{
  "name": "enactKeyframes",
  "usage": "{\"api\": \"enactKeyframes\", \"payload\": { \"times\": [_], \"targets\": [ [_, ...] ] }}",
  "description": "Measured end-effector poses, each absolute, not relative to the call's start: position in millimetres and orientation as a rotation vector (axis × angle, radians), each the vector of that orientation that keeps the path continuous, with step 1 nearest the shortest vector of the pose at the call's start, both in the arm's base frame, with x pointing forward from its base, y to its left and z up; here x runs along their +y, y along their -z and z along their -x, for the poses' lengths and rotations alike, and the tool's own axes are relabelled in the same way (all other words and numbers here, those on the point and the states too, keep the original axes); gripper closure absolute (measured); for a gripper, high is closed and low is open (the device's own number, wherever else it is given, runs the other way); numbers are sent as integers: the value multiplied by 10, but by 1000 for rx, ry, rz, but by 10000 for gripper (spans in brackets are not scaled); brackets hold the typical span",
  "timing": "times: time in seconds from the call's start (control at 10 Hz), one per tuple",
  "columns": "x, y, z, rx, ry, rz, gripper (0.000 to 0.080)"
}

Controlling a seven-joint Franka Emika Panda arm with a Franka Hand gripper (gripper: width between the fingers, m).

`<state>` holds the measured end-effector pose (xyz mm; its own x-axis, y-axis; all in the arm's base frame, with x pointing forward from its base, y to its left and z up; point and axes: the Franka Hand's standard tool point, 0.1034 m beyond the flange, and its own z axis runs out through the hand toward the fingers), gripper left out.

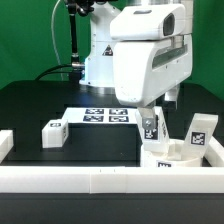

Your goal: Assemble stool

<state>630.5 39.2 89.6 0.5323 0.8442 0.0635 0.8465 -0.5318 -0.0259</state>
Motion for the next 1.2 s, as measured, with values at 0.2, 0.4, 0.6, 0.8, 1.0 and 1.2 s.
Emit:
{"api": "enactKeyframes", "payload": {
  "times": [0.2, 0.4, 0.6, 0.8, 1.0, 1.2],
  "targets": [
    [388, -891, -6299, -1491, 65, 2703, 163],
    [388, -875, -6290, -1491, 61, 2702, 345],
    [389, -873, -6293, -1497, 62, 2699, 463],
    [380, -876, -6296, -1439, 62, 2729, 462],
    [379, -876, -6297, -1361, 59, 2768, 462],
    [380, -874, -6295, -1103, 51, 2876, 462]
  ]
}}
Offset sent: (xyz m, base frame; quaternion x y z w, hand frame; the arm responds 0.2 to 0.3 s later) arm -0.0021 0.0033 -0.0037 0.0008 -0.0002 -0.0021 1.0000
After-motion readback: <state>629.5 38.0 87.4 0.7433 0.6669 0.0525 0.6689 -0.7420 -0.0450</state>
